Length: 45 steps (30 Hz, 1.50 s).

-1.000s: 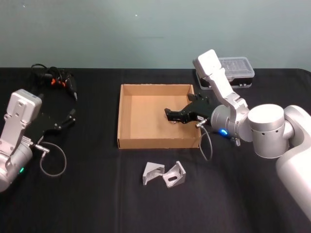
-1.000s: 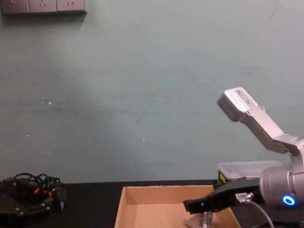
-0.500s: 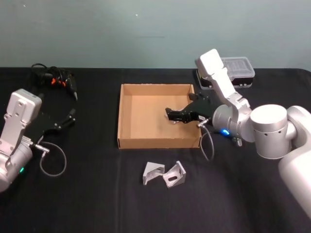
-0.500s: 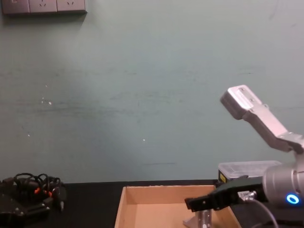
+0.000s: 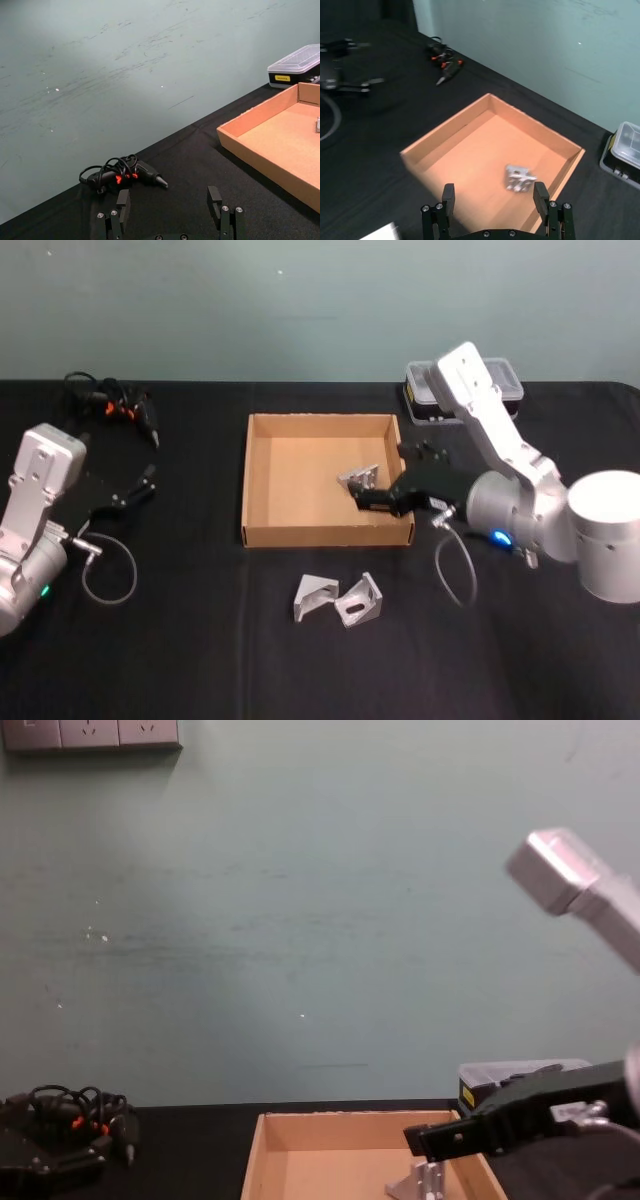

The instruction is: Use one hand to pick up the angle iron from the table and place it into the box.

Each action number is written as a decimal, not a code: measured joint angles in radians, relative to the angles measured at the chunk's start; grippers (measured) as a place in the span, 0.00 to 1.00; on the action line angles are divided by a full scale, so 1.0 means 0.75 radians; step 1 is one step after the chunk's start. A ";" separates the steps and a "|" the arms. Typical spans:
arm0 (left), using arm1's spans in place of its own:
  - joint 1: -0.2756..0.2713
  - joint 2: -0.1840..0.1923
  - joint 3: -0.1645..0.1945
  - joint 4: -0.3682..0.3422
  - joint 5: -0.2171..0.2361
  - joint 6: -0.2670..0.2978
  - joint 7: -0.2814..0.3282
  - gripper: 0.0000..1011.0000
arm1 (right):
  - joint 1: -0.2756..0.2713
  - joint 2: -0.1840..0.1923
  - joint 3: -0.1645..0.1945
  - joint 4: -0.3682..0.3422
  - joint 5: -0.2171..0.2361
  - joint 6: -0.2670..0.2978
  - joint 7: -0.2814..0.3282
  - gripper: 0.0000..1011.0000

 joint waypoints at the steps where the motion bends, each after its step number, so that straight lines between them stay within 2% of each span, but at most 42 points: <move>1: 0.000 0.000 0.000 0.000 0.000 0.000 0.000 1.00 | -0.019 0.011 0.005 -0.033 0.004 0.015 0.000 0.99; 2: 0.000 0.000 0.000 0.000 0.000 0.000 0.000 1.00 | -0.060 0.036 0.017 -0.107 0.013 0.044 0.000 0.99; 5: 0.000 0.000 0.000 0.000 0.000 0.000 0.000 1.00 | -0.133 0.077 0.043 -0.238 0.029 0.112 -0.001 0.99; 7: 0.000 0.000 0.000 0.000 0.000 0.000 0.000 1.00 | -0.161 0.091 0.053 -0.283 0.037 0.145 -0.003 0.99; 8: 0.000 0.000 0.000 0.000 0.000 0.000 0.000 1.00 | -0.191 0.106 0.065 -0.331 0.045 0.186 -0.006 0.99; 10: 0.000 0.000 0.000 0.000 0.000 0.000 0.000 1.00 | -0.228 0.121 0.083 -0.389 0.059 0.249 -0.010 0.99; 15: 0.000 0.000 0.000 0.000 0.000 0.000 0.000 1.00 | -0.278 0.142 0.103 -0.458 0.082 0.357 -0.009 0.99; 18: 0.000 0.000 0.000 0.000 0.000 0.000 0.000 1.00 | -0.286 0.149 0.100 -0.469 0.085 0.399 -0.008 0.99; 21: 0.000 0.000 0.000 0.000 0.000 0.000 0.000 1.00 | -0.280 0.151 0.068 -0.462 0.076 0.462 0.001 0.99; 25: 0.000 0.000 0.000 0.000 0.000 0.000 0.000 1.00 | -0.250 0.131 0.029 -0.423 0.053 0.508 0.008 0.99; 34: 0.000 0.000 0.000 0.000 0.000 0.000 0.000 1.00 | -0.189 0.082 -0.032 -0.353 0.000 0.544 0.019 0.99; 45: 0.000 0.000 0.000 0.000 0.000 0.000 0.000 1.00 | -0.149 0.009 -0.039 -0.279 -0.027 0.551 0.031 0.99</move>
